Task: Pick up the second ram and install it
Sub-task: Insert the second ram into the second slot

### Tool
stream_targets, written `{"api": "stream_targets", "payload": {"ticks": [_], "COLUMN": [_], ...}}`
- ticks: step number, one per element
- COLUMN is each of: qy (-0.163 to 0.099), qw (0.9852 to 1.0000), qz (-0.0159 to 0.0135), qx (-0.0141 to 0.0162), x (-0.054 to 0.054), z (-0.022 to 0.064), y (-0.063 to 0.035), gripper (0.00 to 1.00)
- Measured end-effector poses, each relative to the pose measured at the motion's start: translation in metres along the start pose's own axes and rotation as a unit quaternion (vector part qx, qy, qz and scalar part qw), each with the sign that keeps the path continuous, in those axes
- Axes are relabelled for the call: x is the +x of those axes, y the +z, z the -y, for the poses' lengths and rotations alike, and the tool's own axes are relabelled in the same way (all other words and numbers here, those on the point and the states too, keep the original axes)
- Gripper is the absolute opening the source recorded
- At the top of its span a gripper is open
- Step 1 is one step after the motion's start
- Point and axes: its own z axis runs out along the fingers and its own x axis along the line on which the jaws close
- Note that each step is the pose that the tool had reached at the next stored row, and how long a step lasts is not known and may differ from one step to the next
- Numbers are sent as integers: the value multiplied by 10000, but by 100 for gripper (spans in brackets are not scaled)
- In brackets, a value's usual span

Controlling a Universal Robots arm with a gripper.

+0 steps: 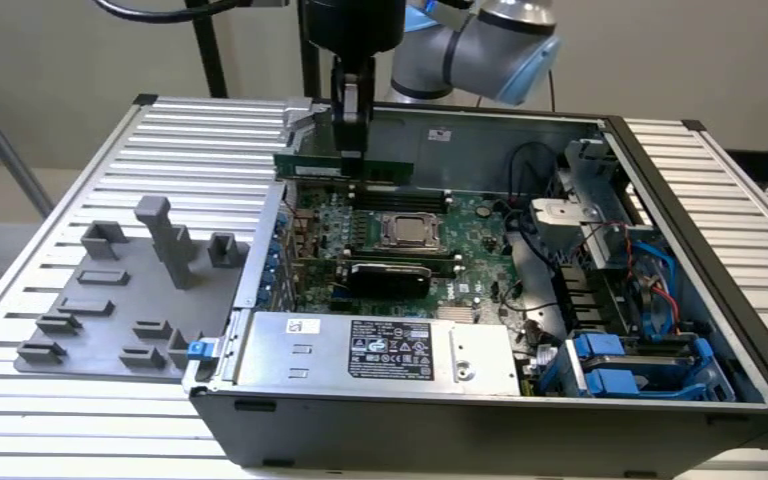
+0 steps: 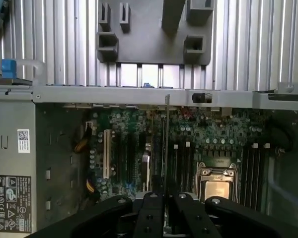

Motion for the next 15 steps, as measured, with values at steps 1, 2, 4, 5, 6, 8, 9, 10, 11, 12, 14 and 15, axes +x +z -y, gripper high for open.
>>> {"api": "stream_targets", "payload": {"ticks": [1, 2, 4, 5, 6, 8, 9, 10, 11, 12, 14, 15], "qy": [0, 0, 0, 0, 0, 0, 0, 0, 0, 0, 0, 0], "qw": [10000, 10000, 10000, 10000, 10000, 10000, 10000, 10000, 10000, 10000, 10000, 10000], "qz": [0, 0, 1, 1, 1, 0, 0, 0, 0, 0, 1, 1], "qx": [0, 0, 0, 0, 0, 0, 0, 0, 0, 0, 1, 0], "x": [-23, -45, -90, -110, -130, -169, -190, -210, -231, -252, -296, -317], "z": [43, 86, 179, 226, 271, 359, 406, 452, 496, 536, 602, 626], "y": [17, 35, 71, 89, 107, 141, 158, 176, 193, 211, 246, 263], "gripper": [0, 0, 0, 0, 0, 0, 0, 0, 0, 0, 0, 0]}}
